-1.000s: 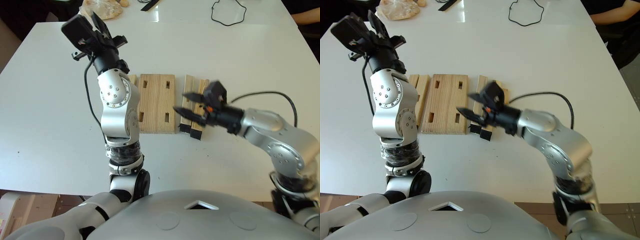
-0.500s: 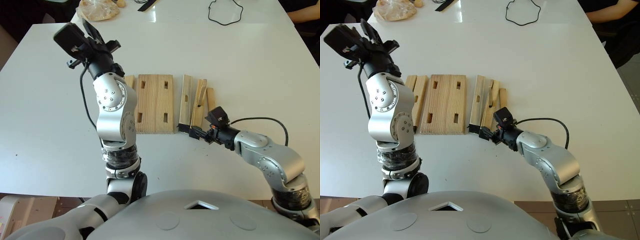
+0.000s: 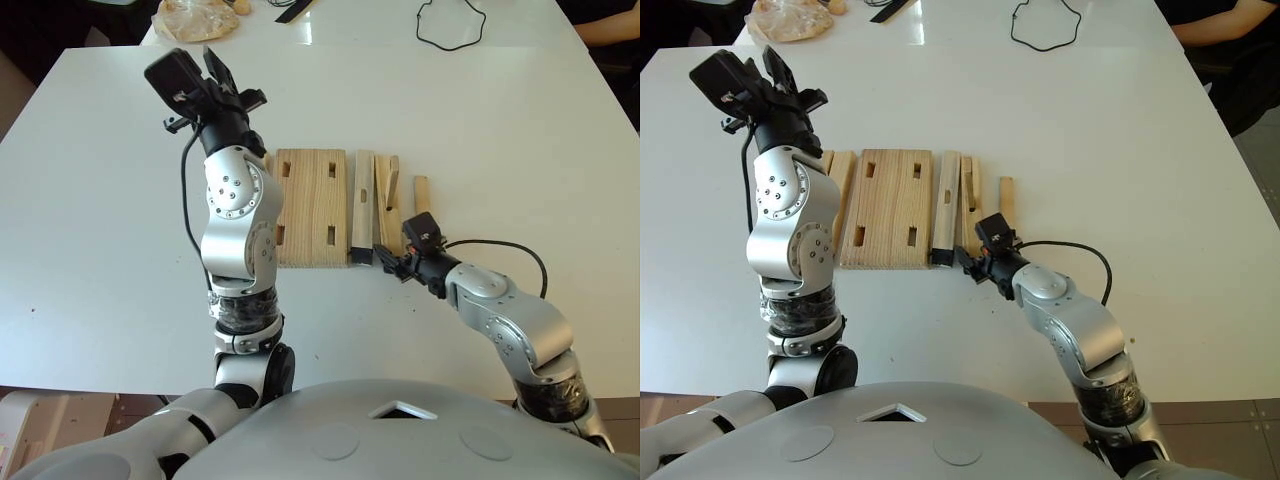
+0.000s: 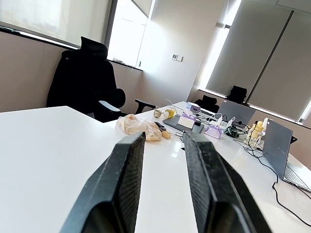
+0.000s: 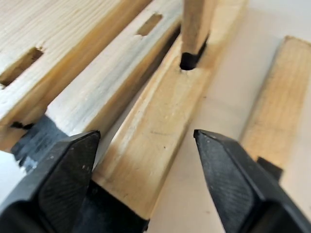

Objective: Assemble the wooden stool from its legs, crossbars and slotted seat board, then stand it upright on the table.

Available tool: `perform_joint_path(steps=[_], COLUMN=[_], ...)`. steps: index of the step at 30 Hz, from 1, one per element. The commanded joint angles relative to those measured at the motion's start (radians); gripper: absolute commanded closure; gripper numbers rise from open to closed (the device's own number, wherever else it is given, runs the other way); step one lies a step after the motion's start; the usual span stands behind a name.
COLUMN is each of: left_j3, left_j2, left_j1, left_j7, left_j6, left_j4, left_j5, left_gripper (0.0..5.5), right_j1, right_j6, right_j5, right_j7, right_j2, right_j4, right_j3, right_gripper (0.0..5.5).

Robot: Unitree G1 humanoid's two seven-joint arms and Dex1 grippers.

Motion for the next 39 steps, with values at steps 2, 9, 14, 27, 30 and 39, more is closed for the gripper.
perform_joint_path(steps=[2,9,14,27,30,39], left_j3=[-0.039,-0.046,-0.042,-0.023,-0.019,0.08], left_j2=[-0.097,-0.092,-0.088,-0.111,-0.117,-0.077], left_j1=[0.128,0.126,0.118,0.142,0.149,0.132], left_j7=[0.019,0.015,0.011,0.065,0.083,0.025], left_j6=[-0.012,-0.019,-0.02,-0.045,-0.05,0.022], left_j4=[0.009,0.021,0.029,0.006,-0.015,-0.124], left_j5=[0.013,0.004,0.001,0.006,-0.002,-0.161], left_gripper=[4.05,4.05,4.05,4.05,4.05,4.05], right_j1=[-0.029,-0.064,-0.065,-0.074,-0.1,-0.309], right_j6=[0.034,-0.034,-0.082,-0.093,-0.097,-0.086], right_j5=[-0.025,-0.089,-0.141,-0.185,-0.181,-0.061], right_j7=[0.006,-0.008,-0.021,0.026,0.063,0.223], right_j2=[-0.01,0.041,0.056,0.026,0.008,-0.012], right_j4=[0.052,0.143,0.207,0.229,0.22,0.261], right_j3=[-0.02,0.046,0.064,0.055,0.058,-0.116], right_gripper=[1.95,1.95,2.13,3.38,3.38,3.39])
